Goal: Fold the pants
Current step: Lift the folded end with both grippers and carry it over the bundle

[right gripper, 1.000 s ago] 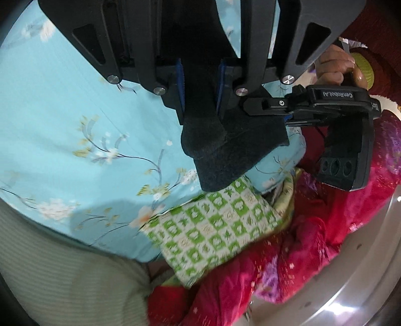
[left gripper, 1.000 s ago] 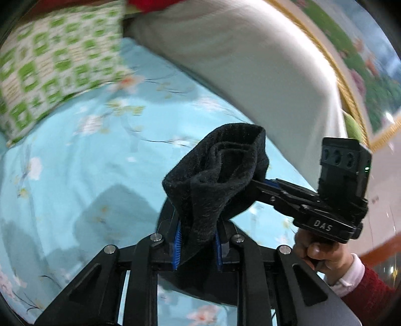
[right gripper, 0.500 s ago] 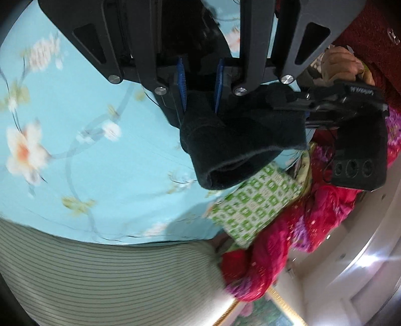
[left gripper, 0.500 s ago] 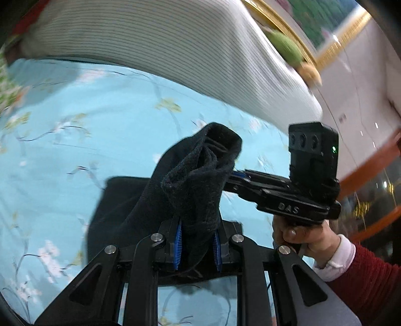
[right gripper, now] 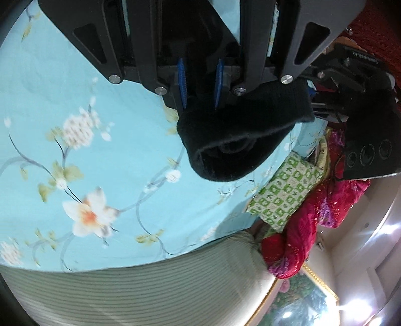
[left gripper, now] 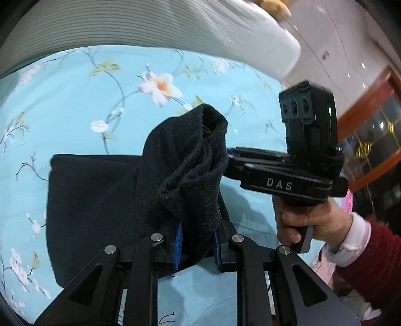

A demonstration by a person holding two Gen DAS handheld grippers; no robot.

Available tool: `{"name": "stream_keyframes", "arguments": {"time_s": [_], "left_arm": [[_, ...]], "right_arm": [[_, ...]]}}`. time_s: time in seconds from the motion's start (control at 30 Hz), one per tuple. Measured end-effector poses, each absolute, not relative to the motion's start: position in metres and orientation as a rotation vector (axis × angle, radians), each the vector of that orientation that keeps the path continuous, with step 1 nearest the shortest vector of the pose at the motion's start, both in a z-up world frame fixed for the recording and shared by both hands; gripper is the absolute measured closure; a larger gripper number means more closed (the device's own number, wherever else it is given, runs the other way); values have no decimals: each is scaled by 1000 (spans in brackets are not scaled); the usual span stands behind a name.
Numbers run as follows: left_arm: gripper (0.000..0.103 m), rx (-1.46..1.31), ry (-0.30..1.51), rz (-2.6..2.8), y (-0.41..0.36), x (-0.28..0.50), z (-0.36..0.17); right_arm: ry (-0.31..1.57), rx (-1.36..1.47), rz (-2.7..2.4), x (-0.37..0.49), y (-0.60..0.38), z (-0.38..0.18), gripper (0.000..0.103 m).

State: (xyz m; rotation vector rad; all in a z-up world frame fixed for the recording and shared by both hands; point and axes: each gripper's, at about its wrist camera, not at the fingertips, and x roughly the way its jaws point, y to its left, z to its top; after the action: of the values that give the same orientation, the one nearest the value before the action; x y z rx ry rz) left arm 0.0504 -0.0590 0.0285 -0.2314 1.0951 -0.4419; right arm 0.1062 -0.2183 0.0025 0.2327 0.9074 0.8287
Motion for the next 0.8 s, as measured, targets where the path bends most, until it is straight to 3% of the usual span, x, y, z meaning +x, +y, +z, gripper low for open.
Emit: {"name": "stream_keyframes", "arguments": {"time_s": [0.2, 0.27, 0.47, 0.6, 0.8], "left_arm": [[84, -154, 1128, -466, -77, 48, 12], [84, -137, 1141, -473, -83, 50, 5], [81, -82, 1169, -476, -99, 53, -11], [67, -111, 1181, -523, -99, 53, -10], [66, -110, 1191, -570, -103, 46, -7]], "right_arm": [[917, 260, 792, 97, -235, -13, 84], [923, 264, 780, 95, -240, -17, 93], [951, 277, 737, 90, -248, -27, 96], [967, 310, 686, 86, -257, -29, 96], [967, 362, 544, 74, -277, -19, 95]]}}
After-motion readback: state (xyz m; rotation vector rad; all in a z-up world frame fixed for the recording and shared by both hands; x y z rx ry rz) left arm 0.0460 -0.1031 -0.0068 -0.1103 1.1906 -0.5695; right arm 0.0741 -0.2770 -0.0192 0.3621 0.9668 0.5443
